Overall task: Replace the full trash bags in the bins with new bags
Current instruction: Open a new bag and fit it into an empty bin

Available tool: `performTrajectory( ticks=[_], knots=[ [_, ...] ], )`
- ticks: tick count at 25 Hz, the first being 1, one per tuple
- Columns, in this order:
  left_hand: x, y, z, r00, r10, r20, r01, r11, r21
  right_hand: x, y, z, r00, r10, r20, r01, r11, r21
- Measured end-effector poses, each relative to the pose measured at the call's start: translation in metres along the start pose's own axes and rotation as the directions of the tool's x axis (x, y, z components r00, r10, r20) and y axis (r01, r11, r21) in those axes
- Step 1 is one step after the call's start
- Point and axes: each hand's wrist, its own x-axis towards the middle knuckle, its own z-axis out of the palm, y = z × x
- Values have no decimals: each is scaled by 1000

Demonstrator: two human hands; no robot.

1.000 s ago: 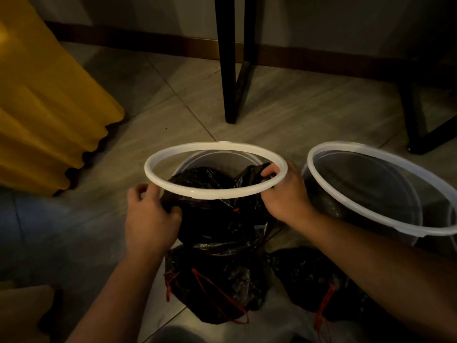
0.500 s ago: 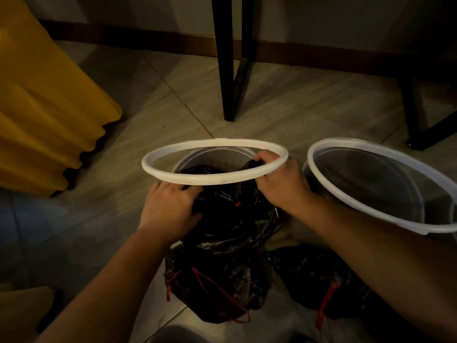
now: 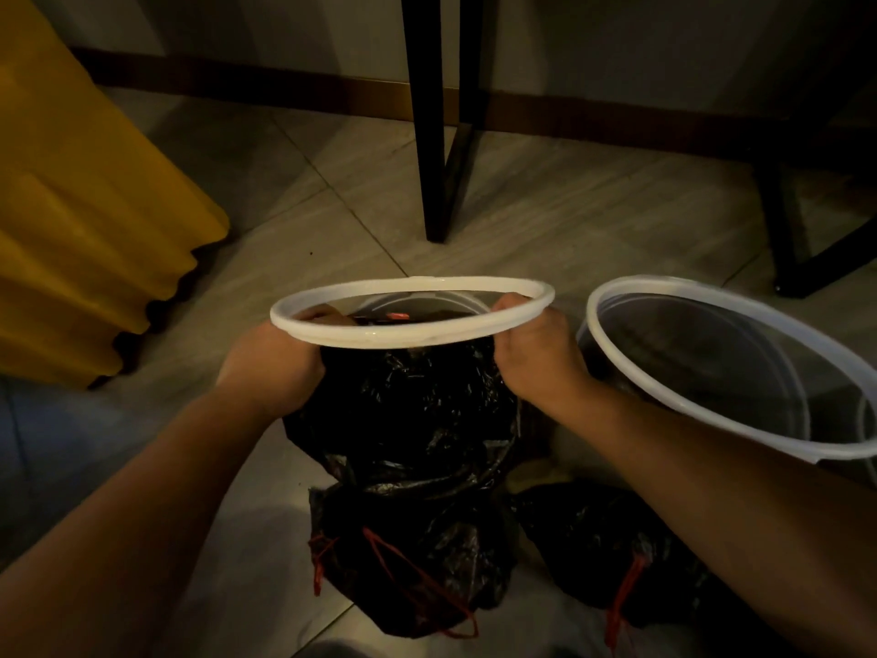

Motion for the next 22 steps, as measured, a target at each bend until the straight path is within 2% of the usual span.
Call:
performTrajectory(
  ticks=[2,4,6,9,12,15,18,22],
  knots=[
    [15,5,-5,996,-8,91,-4,992,129,5,-2,-3,1000,-3,-29,3,1000,-7],
    [29,15,-11,978,-14,210,-24,984,175,10,-4,-7,1000,-23,-10,22,999,-44],
    [43,20,-16,958,-28,286,-10,991,132,15,-8,-8,999,-29,35,31,998,-62],
    [59,22,-20,946,-30,323,5,997,79,21,-10,-8,997,12,71,-7,997,-74],
    [69,25,-17,935,-95,342,106,994,-13,22,-6,-3,995,66,77,-61,996,-67],
    [77,26,-7,923,-187,337,269,938,-218,24,0,3,989,136,60,-137,991,2],
    [84,26,10,919,-227,321,320,907,-273,27,4,11,978,203,39,-206,976,77],
    [90,29,30,888,-305,344,434,804,-406,30,9,17,910,395,126,-415,866,281]
  ],
)
